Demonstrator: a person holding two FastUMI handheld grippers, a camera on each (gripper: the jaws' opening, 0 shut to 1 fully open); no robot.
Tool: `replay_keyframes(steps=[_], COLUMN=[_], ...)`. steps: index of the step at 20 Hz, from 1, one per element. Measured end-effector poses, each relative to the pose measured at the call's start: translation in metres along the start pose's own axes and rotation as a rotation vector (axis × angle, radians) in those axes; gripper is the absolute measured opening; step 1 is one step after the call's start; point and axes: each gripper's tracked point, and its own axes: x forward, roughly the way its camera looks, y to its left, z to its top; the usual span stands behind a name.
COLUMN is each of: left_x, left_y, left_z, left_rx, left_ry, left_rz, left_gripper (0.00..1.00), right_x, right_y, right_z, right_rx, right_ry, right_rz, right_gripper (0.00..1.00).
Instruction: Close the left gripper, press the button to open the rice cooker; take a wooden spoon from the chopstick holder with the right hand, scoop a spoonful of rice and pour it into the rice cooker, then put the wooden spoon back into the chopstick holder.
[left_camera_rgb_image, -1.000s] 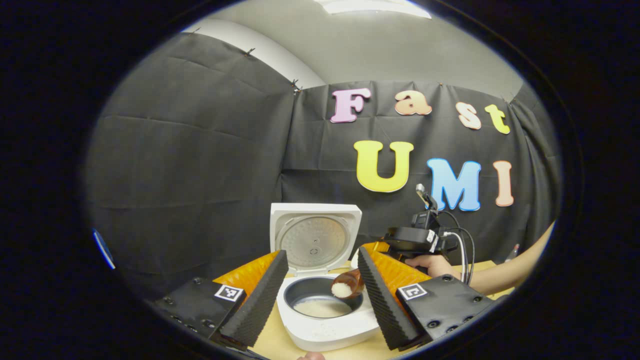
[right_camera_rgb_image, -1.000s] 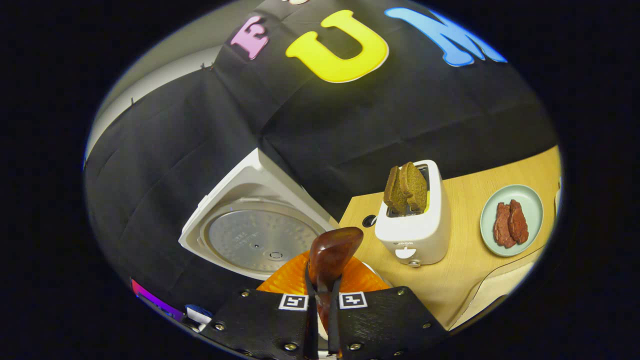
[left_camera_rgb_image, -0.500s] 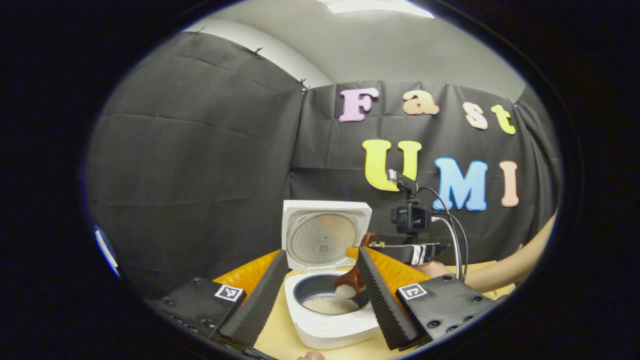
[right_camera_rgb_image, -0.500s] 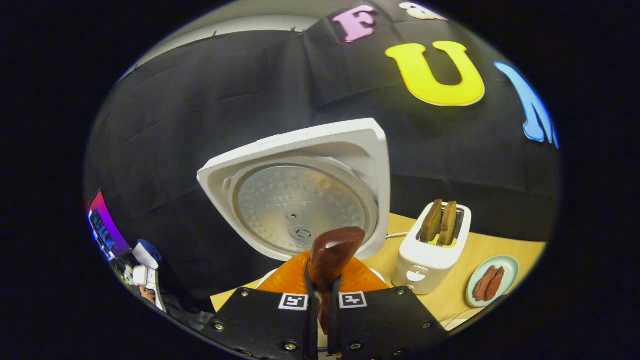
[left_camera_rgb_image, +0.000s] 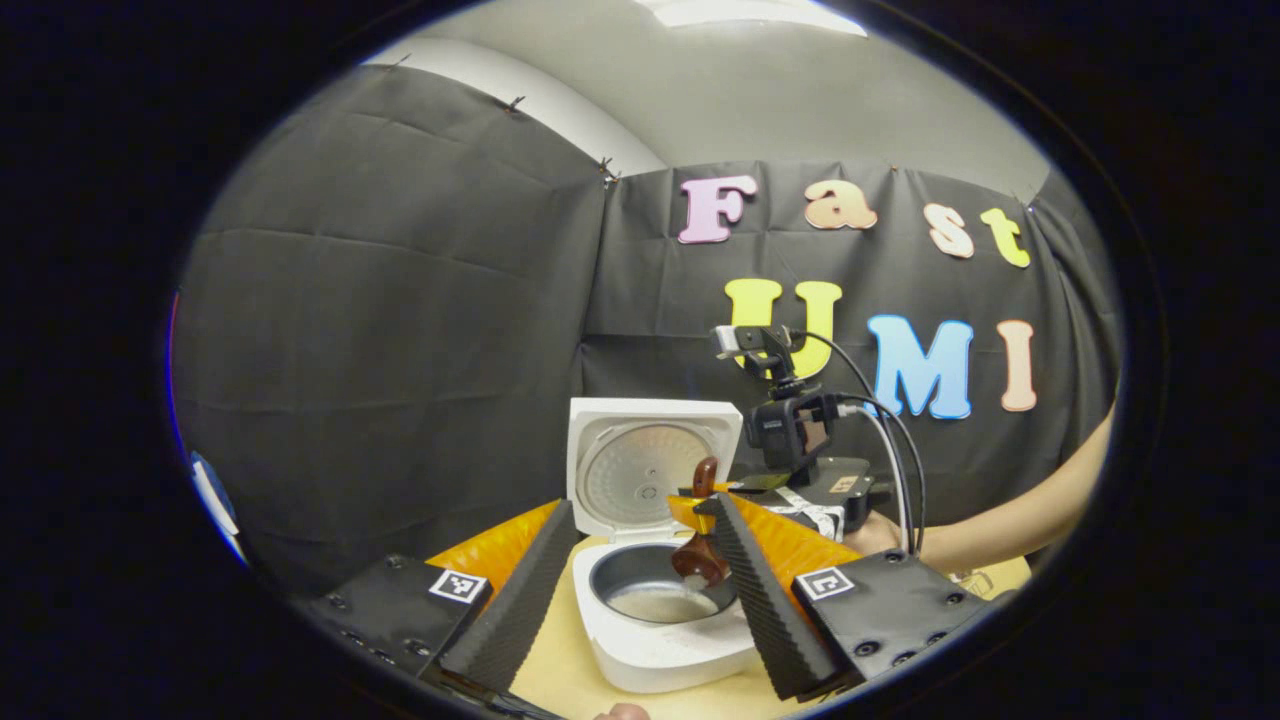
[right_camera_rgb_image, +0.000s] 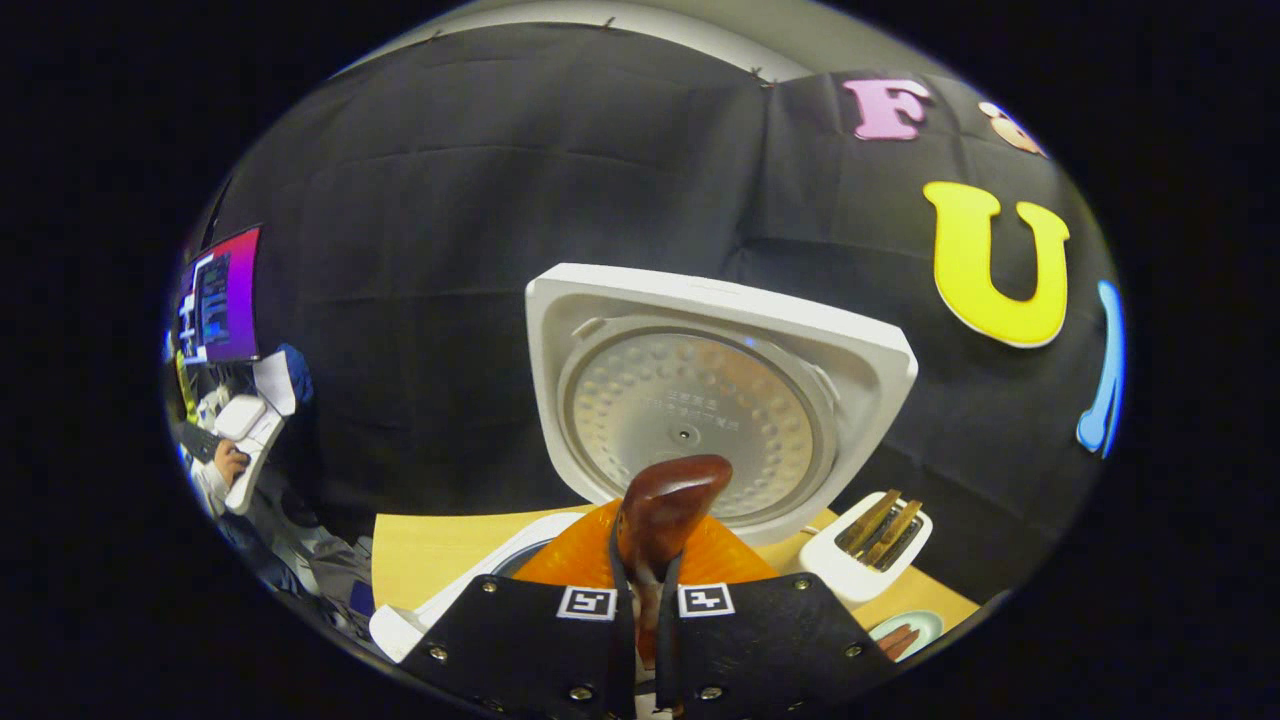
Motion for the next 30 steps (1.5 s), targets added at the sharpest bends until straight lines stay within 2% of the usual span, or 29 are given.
replay_keyframes(steps=[5,8,11,16,19,24,30], left_x=[-0.005,-0.009,-0.011,-0.004,0.007,0.017,0.034], left_y=[-0.001,-0.002,-0.005,-0.028,-0.056,-0.107,-0.152], left_z=[0.003,0.002,0.004,0.008,0.01,0.006,0.007], left_rx=[0.012,0.012,0.009,-0.016,-0.018,-0.037,-0.063], left_ry=[0.003,0.006,0.003,-0.001,0.004,0.018,0.034], left_rz=[-0.002,-0.004,-0.011,-0.068,-0.134,-0.276,-0.376], left_gripper=[0.96,0.97,0.97,0.97,0.95,0.95,0.96], right_x=[-0.014,-0.02,-0.027,-0.067,-0.11,-0.19,-0.27], right_y=[0.014,0.016,0.007,-0.041,-0.082,-0.152,-0.209], right_z=[0.018,0.026,0.033,0.054,0.058,0.042,0.005], right_rx=[-0.233,-0.238,-0.126,0.298,0.461,0.591,0.646], right_ry=[-0.071,-0.1,-0.115,-0.158,-0.192,-0.234,-0.237], right_rz=[0.008,0.008,-0.006,-0.037,-0.096,-0.241,-0.429], right_gripper=[0.08,0.08,0.08,0.08,0.08,0.08,0.08])
